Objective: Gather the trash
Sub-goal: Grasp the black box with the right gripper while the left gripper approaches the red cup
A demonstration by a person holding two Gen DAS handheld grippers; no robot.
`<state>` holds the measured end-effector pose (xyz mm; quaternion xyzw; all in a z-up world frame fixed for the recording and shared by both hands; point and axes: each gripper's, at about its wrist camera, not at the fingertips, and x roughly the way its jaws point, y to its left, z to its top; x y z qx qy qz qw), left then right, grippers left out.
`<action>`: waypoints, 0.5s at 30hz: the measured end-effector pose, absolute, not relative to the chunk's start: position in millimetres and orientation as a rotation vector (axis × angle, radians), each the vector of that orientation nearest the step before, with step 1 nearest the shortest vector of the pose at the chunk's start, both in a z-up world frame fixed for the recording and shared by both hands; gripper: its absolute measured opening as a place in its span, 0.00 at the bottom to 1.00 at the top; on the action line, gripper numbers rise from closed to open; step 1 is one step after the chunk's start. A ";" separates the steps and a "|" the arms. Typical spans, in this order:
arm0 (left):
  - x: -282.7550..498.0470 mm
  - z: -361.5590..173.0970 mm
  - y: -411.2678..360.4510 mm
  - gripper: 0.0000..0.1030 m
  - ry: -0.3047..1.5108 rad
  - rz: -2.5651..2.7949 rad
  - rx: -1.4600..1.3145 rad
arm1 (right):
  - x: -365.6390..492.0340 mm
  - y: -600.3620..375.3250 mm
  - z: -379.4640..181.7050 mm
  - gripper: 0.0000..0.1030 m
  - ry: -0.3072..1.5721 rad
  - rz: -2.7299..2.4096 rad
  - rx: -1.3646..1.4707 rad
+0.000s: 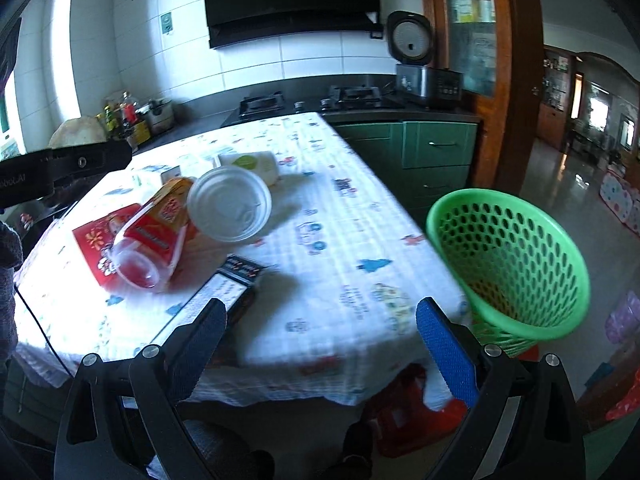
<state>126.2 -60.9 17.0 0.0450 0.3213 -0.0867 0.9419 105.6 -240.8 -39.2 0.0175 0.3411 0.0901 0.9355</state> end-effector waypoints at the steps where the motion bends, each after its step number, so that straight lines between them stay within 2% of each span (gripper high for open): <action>1: 124.6 15.4 -54.9 0.73 0.657 -0.168 0.084 | 104.7 -238.2 -39.2 0.90 0.701 0.192 0.039; 12: 118.7 1.7 2.0 0.74 0.667 -0.075 -0.006 | 113.0 -193.2 -51.9 0.89 0.775 0.264 0.064; 15: 116.0 -1.3 12.8 0.74 0.662 -0.061 -0.012 | 120.1 -183.4 -57.0 0.83 0.817 0.275 0.104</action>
